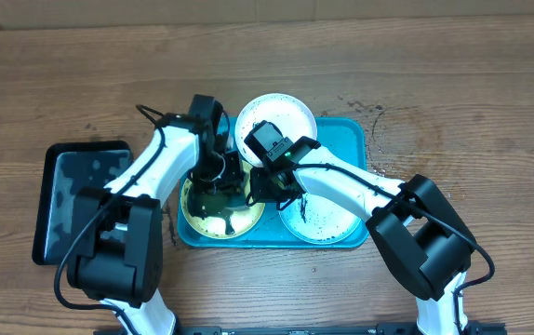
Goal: Clean dirty plates on tray and stack at the side
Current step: 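Scrub the yellow plate with the sponge while right gripper holds it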
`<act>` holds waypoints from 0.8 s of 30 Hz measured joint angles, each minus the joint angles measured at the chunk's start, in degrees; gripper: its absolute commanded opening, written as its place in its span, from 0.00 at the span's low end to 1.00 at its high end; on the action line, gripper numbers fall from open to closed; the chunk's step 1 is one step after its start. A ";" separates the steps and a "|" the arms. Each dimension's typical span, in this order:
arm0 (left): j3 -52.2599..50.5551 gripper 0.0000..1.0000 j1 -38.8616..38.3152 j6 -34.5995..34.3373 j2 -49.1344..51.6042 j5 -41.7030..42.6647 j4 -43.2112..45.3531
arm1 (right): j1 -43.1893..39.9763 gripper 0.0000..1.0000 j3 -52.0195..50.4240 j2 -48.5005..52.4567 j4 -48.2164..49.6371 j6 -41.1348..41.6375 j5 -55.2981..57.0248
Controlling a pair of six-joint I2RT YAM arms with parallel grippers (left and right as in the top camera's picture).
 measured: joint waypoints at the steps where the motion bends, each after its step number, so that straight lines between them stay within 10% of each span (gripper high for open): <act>1: -0.37 0.04 -0.42 0.02 0.00 0.50 0.59 | 0.00 0.05 0.00 0.00 0.04 0.00 -0.02; 10: -0.63 0.04 -2.14 0.02 0.00 0.33 2.32 | 0.00 0.05 0.00 0.00 -0.09 -0.02 -0.02; 24: -0.70 0.04 -2.14 -9.11 0.00 -30.16 -2.89 | 0.00 0.05 0.00 0.00 -0.37 -0.04 -0.04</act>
